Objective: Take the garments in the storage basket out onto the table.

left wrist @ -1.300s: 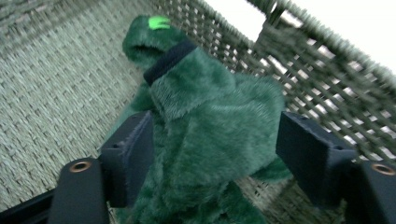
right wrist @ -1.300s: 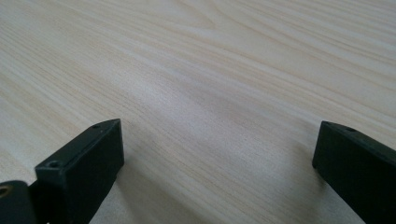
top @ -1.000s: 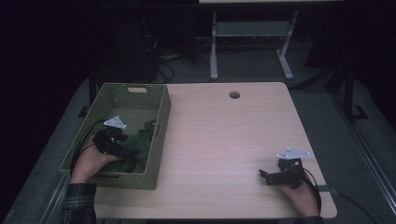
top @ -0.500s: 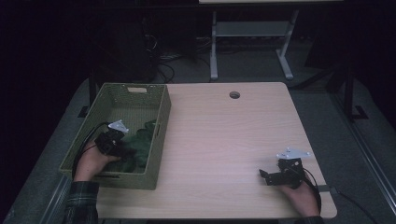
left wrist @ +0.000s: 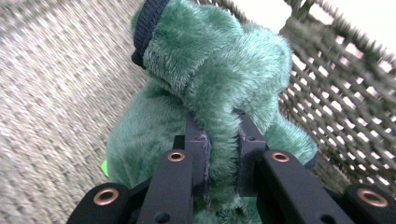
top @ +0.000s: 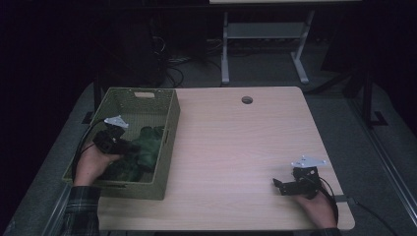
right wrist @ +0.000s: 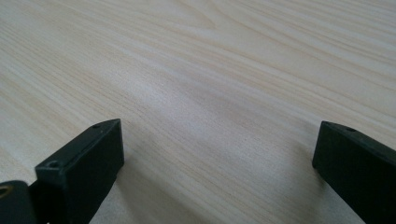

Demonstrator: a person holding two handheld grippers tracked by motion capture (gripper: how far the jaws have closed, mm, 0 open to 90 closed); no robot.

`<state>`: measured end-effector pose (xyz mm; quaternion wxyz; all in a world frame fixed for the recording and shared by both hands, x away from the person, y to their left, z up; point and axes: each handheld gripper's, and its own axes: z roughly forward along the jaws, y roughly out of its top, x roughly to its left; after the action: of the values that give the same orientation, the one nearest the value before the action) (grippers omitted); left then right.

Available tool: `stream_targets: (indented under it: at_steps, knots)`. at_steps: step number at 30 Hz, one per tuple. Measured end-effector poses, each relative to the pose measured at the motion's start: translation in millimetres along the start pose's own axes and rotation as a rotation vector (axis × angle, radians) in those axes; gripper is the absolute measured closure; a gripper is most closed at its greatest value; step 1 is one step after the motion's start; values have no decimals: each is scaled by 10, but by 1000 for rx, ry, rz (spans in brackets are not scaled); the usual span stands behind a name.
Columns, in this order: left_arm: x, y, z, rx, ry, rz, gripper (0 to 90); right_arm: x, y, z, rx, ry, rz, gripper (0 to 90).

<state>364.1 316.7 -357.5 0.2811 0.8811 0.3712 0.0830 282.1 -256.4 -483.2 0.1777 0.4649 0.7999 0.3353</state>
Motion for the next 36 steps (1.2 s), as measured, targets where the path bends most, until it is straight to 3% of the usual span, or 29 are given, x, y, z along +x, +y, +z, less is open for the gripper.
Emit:
stream_targets:
  at_steps: [19, 21, 26, 36]
  knots:
    - [4, 350, -487, -117, 37, -42, 797, -1, 0, 0, 0, 0, -1, 19]
    - [0, 376, -550, -137, 29, -48, 799, -1, 0, 0, 0, 0, -2, 19]
    - [-4, 447, -638, -132, 28, -45, 800, -1, -1, 1, 0, 0, -2, 19]
    - [-51, 652, -853, -209, -14, -61, 801, 0, 0, 1, -1, 0, -1, 19]
